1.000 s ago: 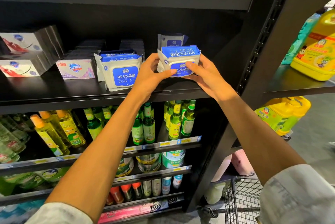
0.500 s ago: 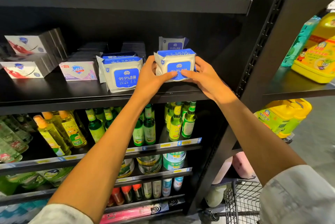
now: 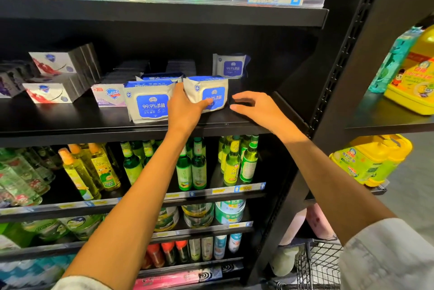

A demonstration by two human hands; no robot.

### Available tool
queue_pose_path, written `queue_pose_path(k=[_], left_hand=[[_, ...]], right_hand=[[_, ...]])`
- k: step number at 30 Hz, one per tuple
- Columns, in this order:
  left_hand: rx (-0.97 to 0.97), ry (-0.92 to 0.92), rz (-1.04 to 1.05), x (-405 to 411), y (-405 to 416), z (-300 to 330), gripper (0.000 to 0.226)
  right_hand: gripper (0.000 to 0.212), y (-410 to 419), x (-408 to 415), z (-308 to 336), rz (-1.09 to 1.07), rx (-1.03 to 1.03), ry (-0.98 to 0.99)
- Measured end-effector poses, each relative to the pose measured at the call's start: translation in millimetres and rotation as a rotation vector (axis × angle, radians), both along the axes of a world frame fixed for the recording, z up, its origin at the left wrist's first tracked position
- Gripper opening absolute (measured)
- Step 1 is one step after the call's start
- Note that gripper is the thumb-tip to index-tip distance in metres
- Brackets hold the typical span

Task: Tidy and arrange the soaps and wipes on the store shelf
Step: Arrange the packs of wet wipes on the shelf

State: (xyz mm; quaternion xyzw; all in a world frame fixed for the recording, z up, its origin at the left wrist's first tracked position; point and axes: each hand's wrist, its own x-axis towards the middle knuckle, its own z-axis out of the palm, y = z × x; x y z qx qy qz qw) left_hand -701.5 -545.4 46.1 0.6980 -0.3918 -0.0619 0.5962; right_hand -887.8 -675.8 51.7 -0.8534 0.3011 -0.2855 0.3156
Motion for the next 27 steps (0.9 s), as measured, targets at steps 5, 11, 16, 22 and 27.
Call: queue_pose_path(k=[5,11,16,22,27], left_hand=[[0.048,-0.052,0.034,8.1,9.5,2.6,0.076],[0.065,-0.084,0.054,7.8,13.2,1.8,0.076],[0.023,-0.104,0.036,6.7,19.4,-2.2,0.078],[0.033,-0.374,0.103,-8.2,49.4,-21.9,0.08],[0.024,-0.743,0.122,-17.7,65.1,-32.9,0.046]], right_hand=[[0.048,5.8,2.4,-3.5,0.037,-0.157,0.182],[0.071,9.3,1.1,-1.5,0.124,-0.248,0.359],[0.073,10.0,-0.7,-1.9,0.125,-0.282,0.375],[0.048,8.1,1.4,-1.0,0.089,-0.202,0.264],[0.014,-8.2,10.2,1.6,-0.004,-0.099,0.103]])
